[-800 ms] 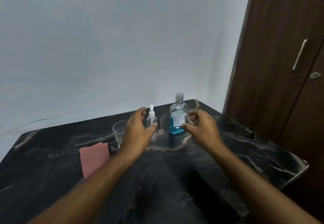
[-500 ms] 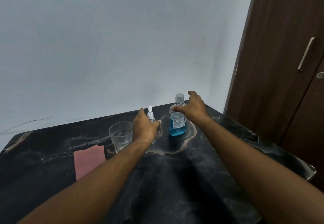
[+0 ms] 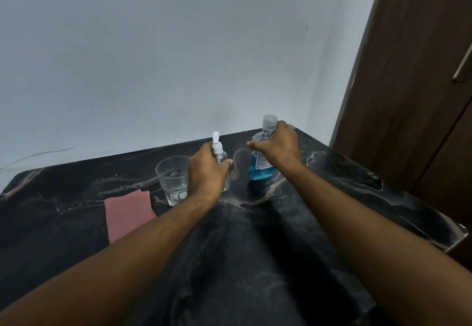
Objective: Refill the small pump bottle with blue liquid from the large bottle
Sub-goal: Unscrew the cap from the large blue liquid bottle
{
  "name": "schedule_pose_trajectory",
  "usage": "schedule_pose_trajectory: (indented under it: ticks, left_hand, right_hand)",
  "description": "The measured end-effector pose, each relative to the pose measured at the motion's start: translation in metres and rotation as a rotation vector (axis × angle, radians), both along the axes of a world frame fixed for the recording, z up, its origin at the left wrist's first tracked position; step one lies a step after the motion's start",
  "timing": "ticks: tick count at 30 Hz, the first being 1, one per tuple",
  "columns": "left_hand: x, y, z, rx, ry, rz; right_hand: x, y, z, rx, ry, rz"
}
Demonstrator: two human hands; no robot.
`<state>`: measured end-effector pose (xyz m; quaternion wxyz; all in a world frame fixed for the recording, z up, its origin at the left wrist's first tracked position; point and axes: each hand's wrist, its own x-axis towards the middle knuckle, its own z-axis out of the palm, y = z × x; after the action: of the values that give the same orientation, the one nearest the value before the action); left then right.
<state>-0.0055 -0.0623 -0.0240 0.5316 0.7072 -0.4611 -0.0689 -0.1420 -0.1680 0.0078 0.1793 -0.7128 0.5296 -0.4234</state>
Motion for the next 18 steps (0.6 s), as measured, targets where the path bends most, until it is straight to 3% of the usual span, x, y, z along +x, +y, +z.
schedule_pose_trajectory:
  ticks: [4, 8, 18]
  left_hand:
    - [0.006, 0.036, -0.001, -0.032, -0.05, -0.104]
    - [0.006, 0.074, -0.001, -0.01, 0.056, -0.182]
    - [0.0, 0.141, -0.008, 0.026, 0.063, -0.218]
  right_hand:
    - [-0.015, 0.032, 0.007, -0.026, 0.09, 0.04]
    - [-0.026, 0.081, 0.009, -0.024, 0.127, 0.069]
    - [-0.029, 0.174, -0.009, -0.015, 0.112, 0.06]
